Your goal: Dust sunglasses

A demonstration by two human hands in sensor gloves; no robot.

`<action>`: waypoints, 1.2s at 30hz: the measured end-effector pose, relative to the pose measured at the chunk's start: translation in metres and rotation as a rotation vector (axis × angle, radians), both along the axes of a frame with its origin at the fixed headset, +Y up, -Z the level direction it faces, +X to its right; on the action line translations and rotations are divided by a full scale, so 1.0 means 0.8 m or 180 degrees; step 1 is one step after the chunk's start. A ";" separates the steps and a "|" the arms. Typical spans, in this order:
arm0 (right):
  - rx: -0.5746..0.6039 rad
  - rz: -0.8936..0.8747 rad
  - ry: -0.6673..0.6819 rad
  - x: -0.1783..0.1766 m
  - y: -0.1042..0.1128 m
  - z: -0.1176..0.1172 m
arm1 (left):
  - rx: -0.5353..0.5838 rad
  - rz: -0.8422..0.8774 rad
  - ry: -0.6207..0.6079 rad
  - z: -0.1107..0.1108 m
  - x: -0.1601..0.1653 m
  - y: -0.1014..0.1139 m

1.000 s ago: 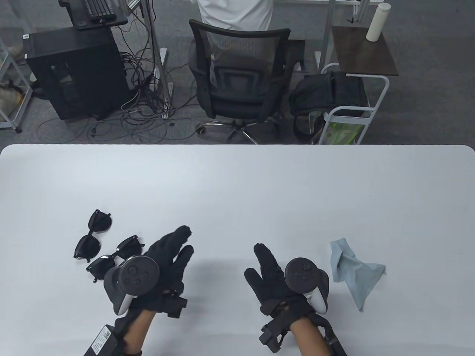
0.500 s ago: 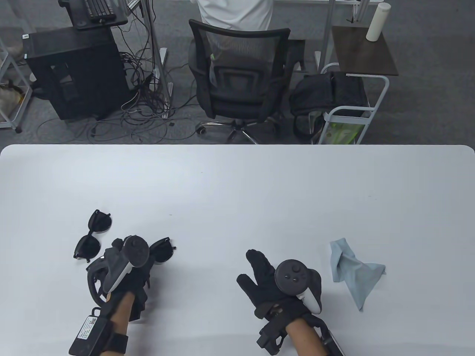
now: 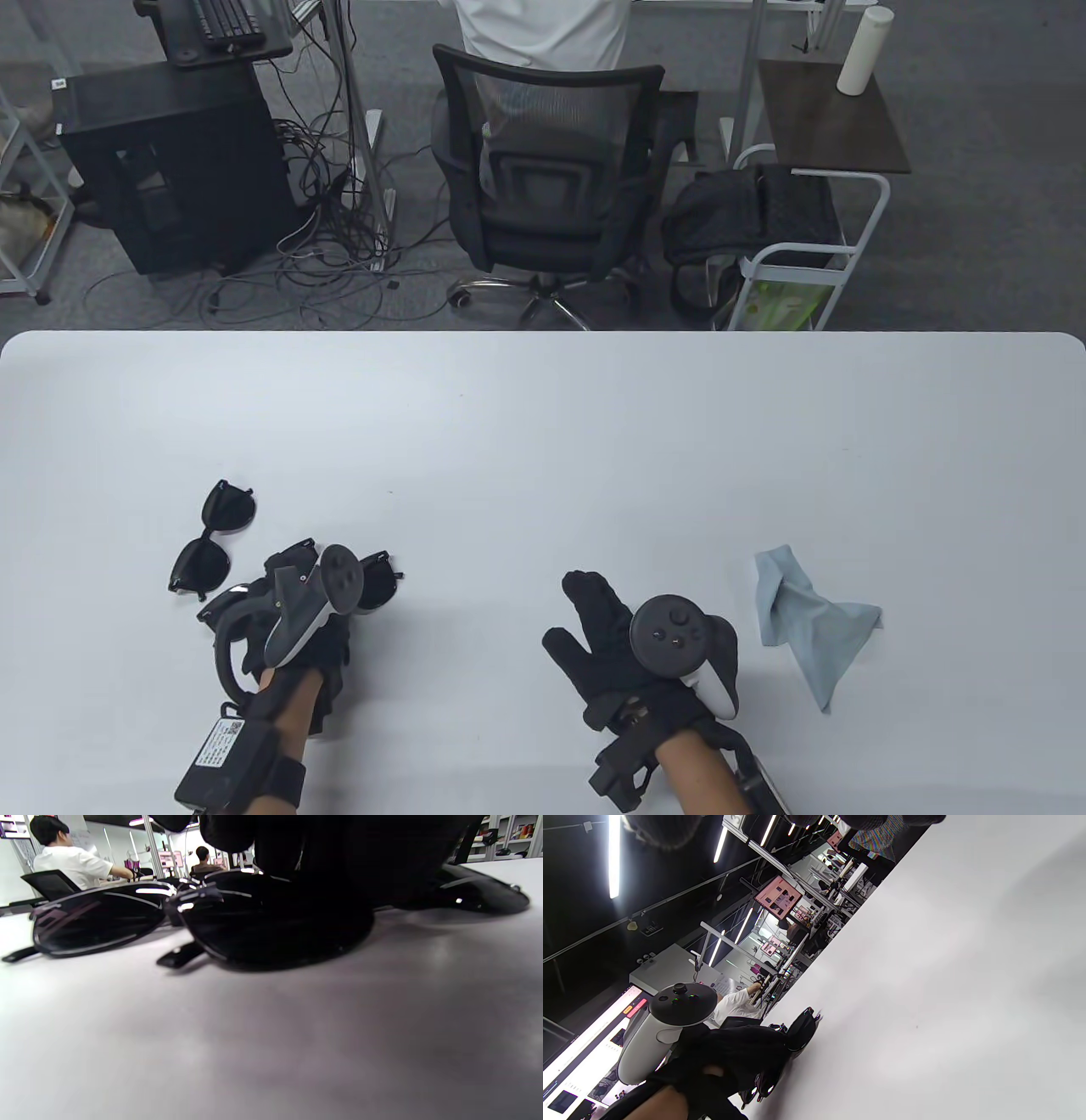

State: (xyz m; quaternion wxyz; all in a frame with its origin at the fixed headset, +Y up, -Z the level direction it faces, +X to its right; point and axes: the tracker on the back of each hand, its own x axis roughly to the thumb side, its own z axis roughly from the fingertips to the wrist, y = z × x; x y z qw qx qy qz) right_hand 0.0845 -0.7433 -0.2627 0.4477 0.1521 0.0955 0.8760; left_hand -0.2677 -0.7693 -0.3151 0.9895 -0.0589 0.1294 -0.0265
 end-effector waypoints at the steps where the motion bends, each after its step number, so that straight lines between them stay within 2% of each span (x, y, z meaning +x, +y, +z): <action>1: 0.0004 -0.0001 0.0000 0.000 0.000 0.000 | 0.0005 -0.0027 -0.0023 0.000 0.002 0.001; 5: 0.0069 0.0001 -0.0026 0.000 0.002 0.000 | 0.0103 0.0042 -0.0174 0.006 0.014 0.012; 8: 0.0216 0.0007 -0.0038 0.000 0.009 0.002 | 0.0419 0.0162 -0.0422 0.019 0.031 0.036; 12: 0.0444 0.0077 0.0082 -0.011 0.019 0.010 | 0.0948 0.0311 -0.0964 0.057 0.070 0.074; 15: 0.0650 0.0298 0.0097 -0.019 0.023 0.017 | 0.1269 0.0230 -0.1347 0.085 0.098 0.088; 19: 0.0832 0.0609 0.0063 -0.025 0.024 0.022 | 0.1435 0.0192 -0.1690 0.105 0.124 0.092; 22: 0.0809 0.0697 0.0014 -0.023 0.022 0.021 | 0.1500 0.0082 -0.1815 0.112 0.134 0.092; 33: 0.0555 0.0484 -0.0011 -0.018 0.015 0.014 | 0.1585 0.0107 -0.1897 0.117 0.136 0.093; 36: 0.0432 0.0351 -0.0005 -0.015 0.011 0.011 | 0.1607 0.0072 -0.2034 0.121 0.140 0.093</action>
